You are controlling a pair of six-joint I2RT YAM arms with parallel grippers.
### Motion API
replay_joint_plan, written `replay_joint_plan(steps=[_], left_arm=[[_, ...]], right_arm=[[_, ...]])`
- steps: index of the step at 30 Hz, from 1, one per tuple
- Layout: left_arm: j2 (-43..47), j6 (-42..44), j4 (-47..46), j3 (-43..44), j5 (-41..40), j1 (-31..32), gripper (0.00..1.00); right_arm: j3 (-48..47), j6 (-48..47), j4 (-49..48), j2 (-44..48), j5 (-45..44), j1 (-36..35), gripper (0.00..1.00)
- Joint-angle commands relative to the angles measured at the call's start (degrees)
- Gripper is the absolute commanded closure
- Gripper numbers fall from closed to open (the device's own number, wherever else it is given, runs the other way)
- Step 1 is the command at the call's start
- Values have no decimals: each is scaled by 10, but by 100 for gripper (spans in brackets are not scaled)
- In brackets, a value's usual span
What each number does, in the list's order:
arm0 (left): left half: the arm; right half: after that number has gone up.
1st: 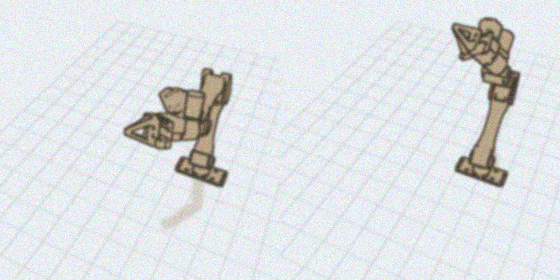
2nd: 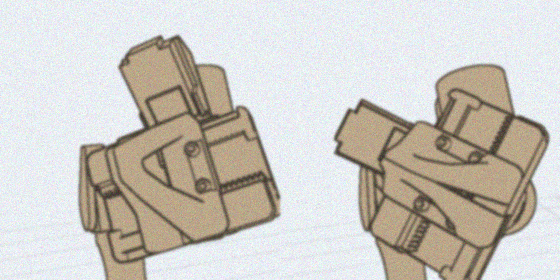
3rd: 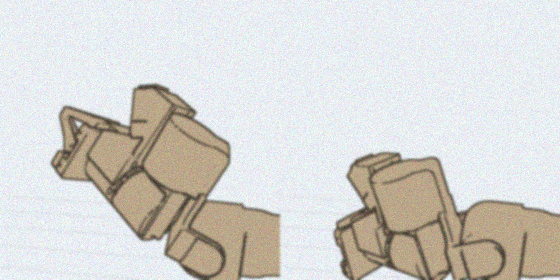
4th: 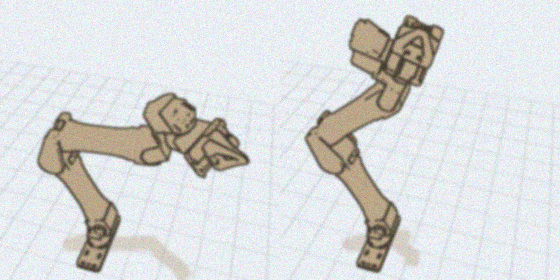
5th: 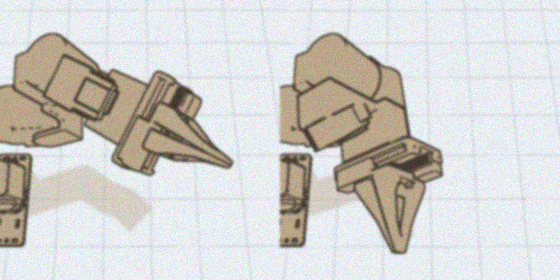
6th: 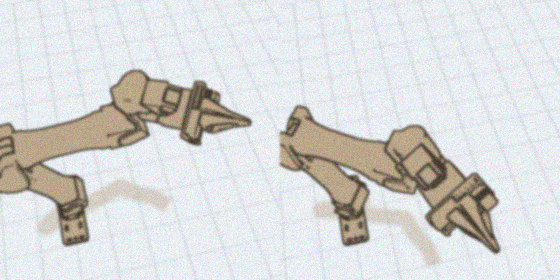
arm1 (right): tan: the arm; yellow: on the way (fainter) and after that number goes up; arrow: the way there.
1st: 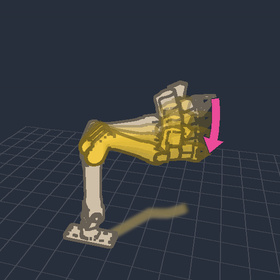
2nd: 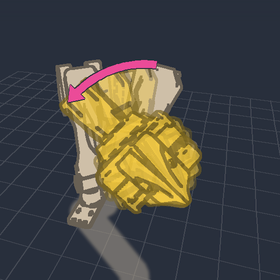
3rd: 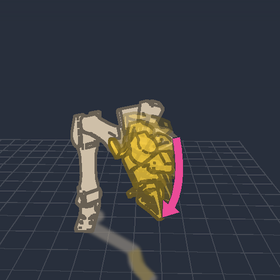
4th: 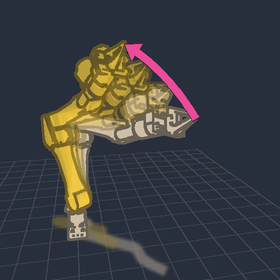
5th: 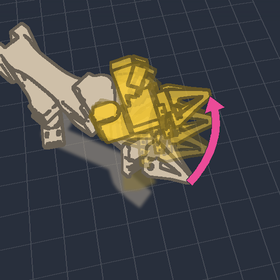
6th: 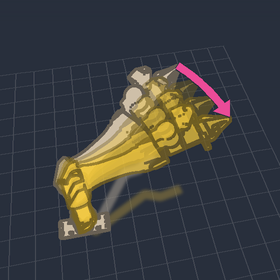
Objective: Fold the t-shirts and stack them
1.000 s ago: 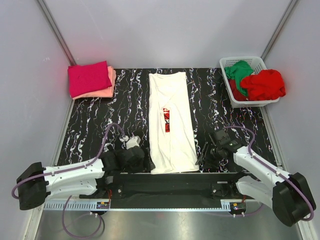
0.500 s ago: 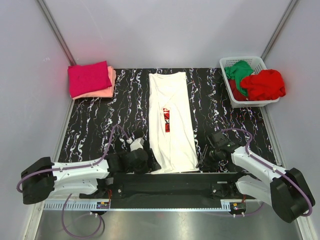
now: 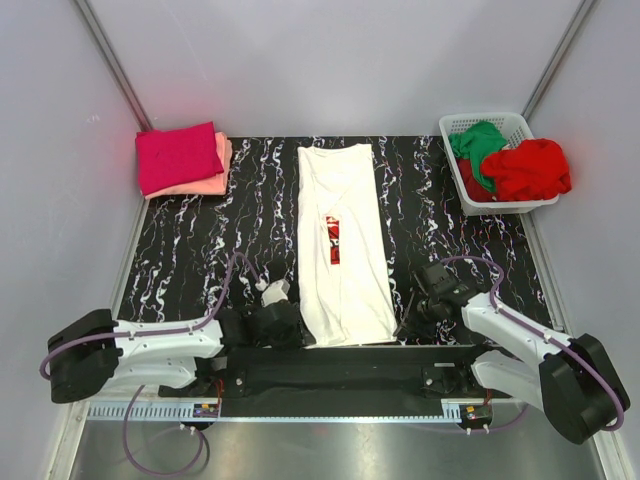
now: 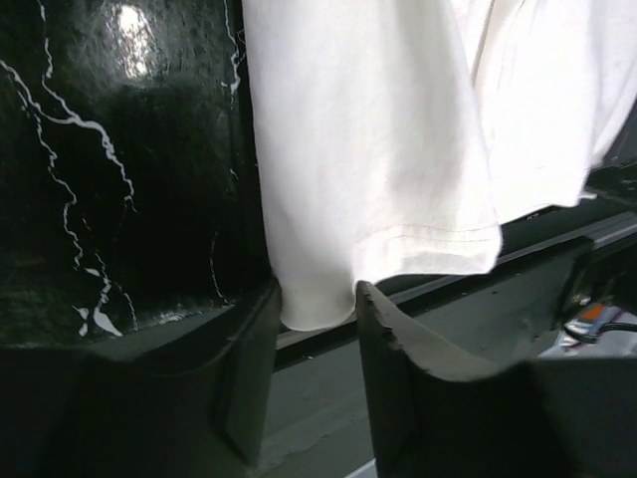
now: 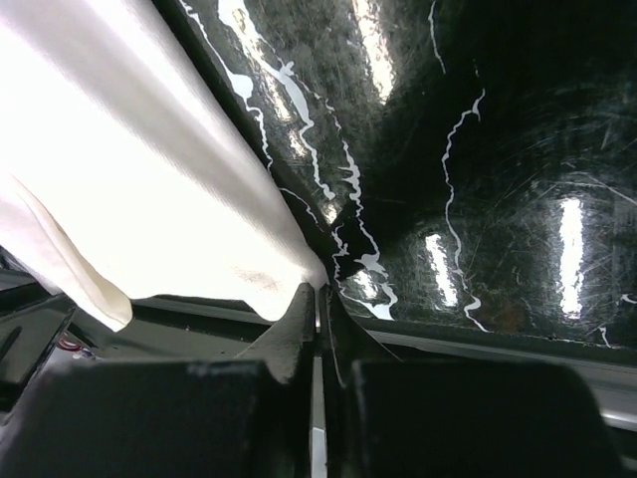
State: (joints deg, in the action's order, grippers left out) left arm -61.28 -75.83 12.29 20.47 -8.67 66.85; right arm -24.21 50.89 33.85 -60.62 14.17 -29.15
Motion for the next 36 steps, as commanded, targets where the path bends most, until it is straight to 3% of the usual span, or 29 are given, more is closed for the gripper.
replay_joint_plan(steps=[1,2,5,8,14,21,27,31,36], left_arm=[[-24,15,12,-8,-4,4,65],[-26,22,13,-4,-5,4,81],[-36,29,34,15,-5,4,100],[-36,31,77,53,-4,5,100],[20,29,254,165,-29,6,100],[41,44,339,263,-55,4,93],[14,133,342,337,-22,-70,93],[-16,208,328,367,23,-158,93],[-86,281,314,417,83,-240,94]], right_arm=[[3,-4,-12,4,-7,-6,98],[1,-5,-12,5,-8,-6,100],[-7,-10,2,18,-13,-6,100],[-26,-8,33,49,-27,-6,100],[-84,5,104,109,-13,-6,100],[-143,18,156,158,-1,-6,100],[-239,-33,143,75,-37,-4,100],[-305,-67,113,-4,-34,10,100],[-377,-117,81,-109,-2,80,100]])
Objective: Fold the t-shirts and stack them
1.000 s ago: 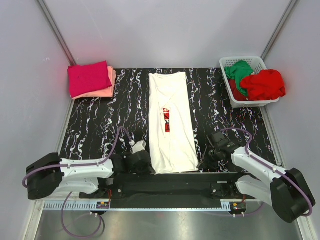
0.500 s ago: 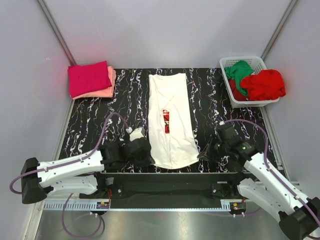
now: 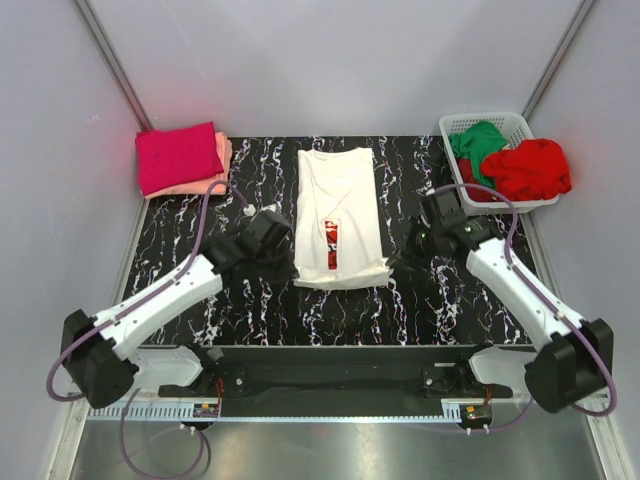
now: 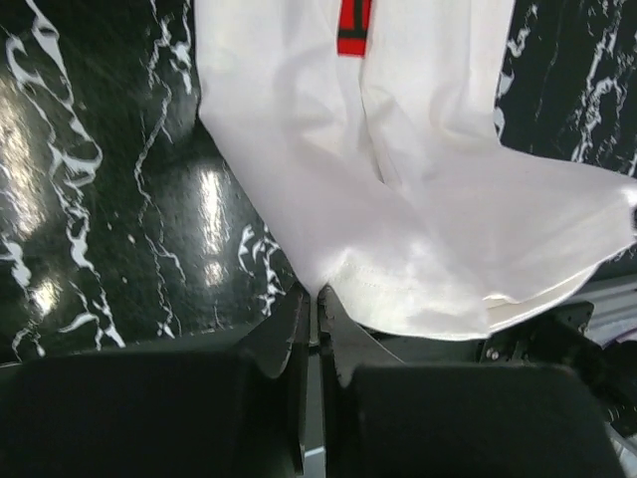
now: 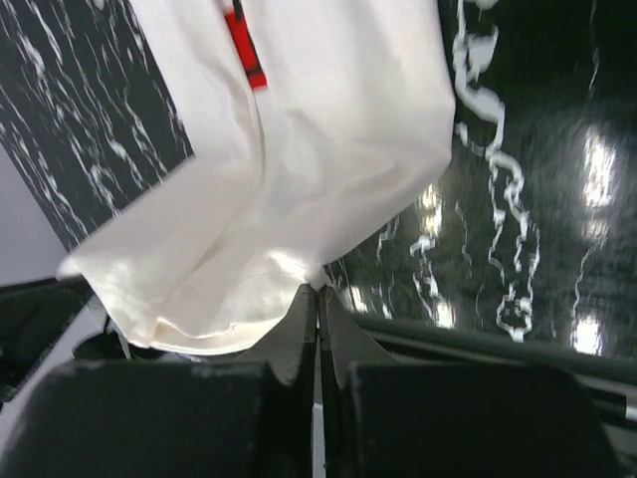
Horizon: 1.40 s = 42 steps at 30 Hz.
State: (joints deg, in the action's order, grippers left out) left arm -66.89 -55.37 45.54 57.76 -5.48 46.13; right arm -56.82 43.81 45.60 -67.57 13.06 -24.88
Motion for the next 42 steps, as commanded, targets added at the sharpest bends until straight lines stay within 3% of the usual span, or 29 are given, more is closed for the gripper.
replay_joint_plan(steps=[1,8,18,27,42], left_arm=[[-42,88,-20,55,51,-52,94],[-157,173,-10,165,98,-121,97],[-286,245,5,259,151,-188,100],[-379,305,31,361,169,-216,100],[-489,336,24,423,191,-238,99]], right_arm=[[-78,-52,-39,-53,13,47,100],[-198,-113,-21,-198,29,87,100],[-282,-120,-29,-307,41,104,100],[-360,-130,-19,-389,36,116,100],[-417,-138,-22,-490,46,135,100]])
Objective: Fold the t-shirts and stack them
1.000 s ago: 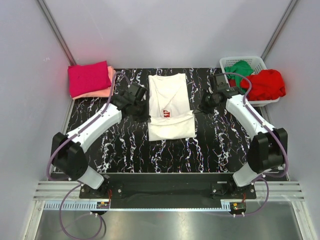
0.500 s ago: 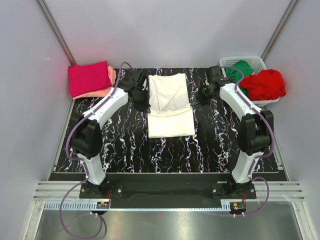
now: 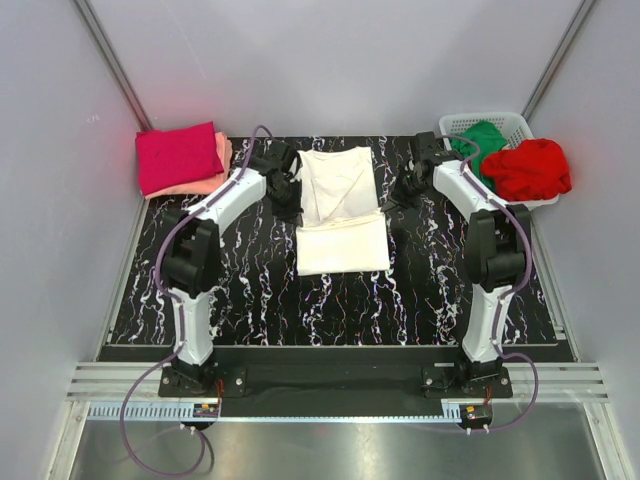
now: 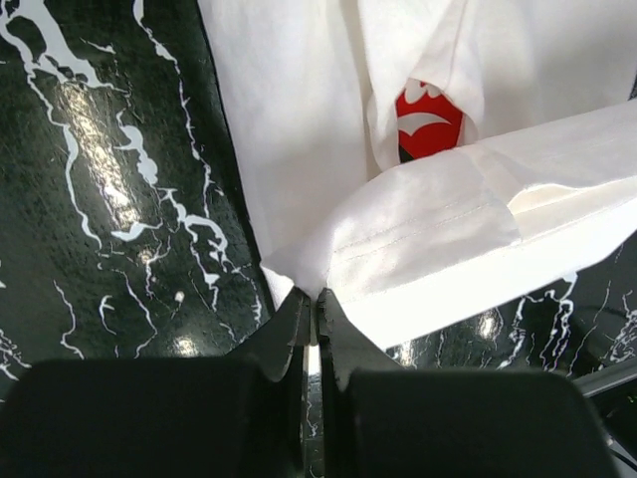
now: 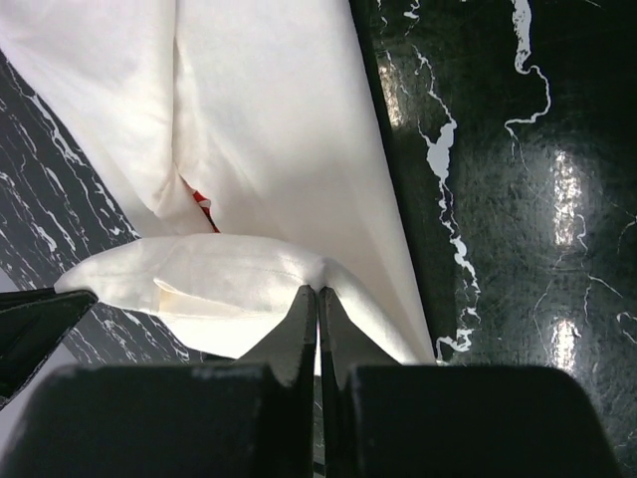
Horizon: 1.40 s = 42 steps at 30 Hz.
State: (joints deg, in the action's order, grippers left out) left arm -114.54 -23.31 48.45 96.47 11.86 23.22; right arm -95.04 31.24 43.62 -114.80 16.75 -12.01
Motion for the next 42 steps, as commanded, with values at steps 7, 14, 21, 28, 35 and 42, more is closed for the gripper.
replay_joint_plan(steps=[7,14,21,28,35,42], left_arm=[[-60,20,-5,64,20,-19,99],[-139,22,39,168,36,-36,84],[-181,-7,100,374,64,-66,61],[-19,-21,33,208,57,-65,43],[185,-66,-128,-185,91,-38,44],[281,-115,-242,-368,112,-14,44]], right_arm=[[-73,-10,-1,-69,19,11,100],[-154,5,23,-144,14,14,88],[-426,17,150,-227,-20,23,32],[-206,-6,83,-46,-27,24,27],[180,7,-100,166,62,24,34],[314,-17,-107,192,43,24,34]])
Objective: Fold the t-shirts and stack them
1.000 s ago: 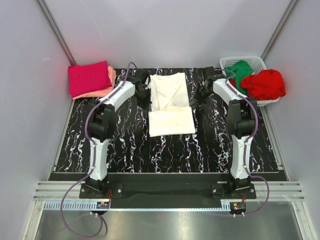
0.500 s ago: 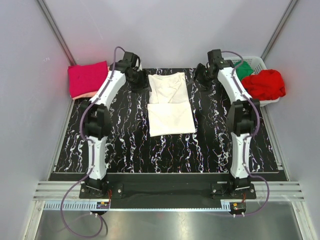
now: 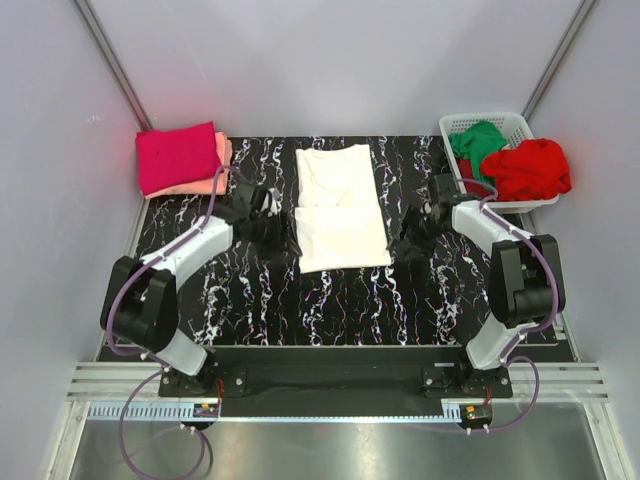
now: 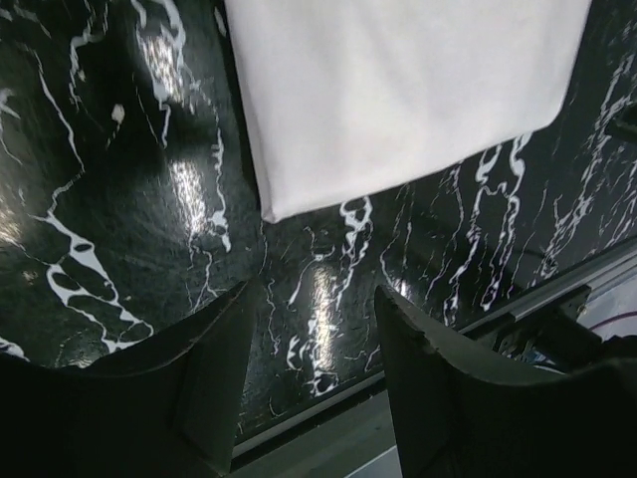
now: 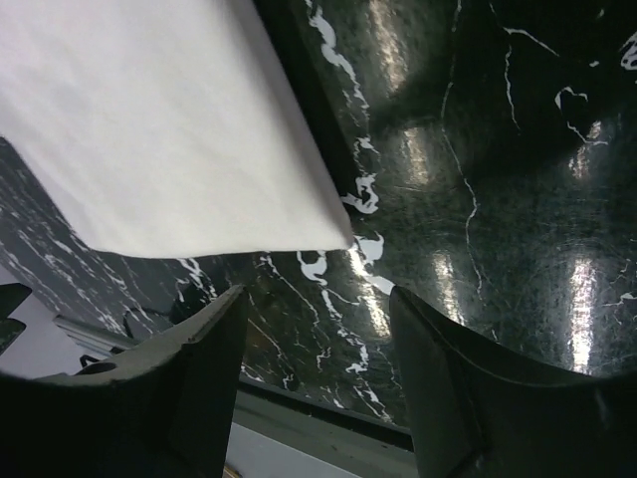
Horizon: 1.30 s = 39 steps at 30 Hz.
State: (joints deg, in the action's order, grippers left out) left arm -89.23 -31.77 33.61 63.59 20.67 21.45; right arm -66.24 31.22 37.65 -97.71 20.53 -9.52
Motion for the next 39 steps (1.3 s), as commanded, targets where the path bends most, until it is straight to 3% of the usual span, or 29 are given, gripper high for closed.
replay_joint_plan(steps=[1,6,17,23,27,35,39], left_arm=[[31,-36,-123,-80,34,4,44],[41,-63,-215,-155,54,6,42],[-8,-73,-267,-189,40,12,38],[-37,-80,-293,-200,18,20,39],[-56,-90,-318,-209,10,22,41],[-72,-96,-329,-212,-12,25,44],[-82,-98,-330,-216,-20,25,51]], right_arm=[[36,-15,-55,22,10,-1,34],[59,-14,-93,-5,30,0,35],[61,-22,-123,-63,30,-1,46],[62,-25,-137,-85,37,-1,51],[62,-29,-143,-97,42,-1,60],[58,-34,-141,-100,43,-1,62],[58,-35,-140,-100,44,0,65]])
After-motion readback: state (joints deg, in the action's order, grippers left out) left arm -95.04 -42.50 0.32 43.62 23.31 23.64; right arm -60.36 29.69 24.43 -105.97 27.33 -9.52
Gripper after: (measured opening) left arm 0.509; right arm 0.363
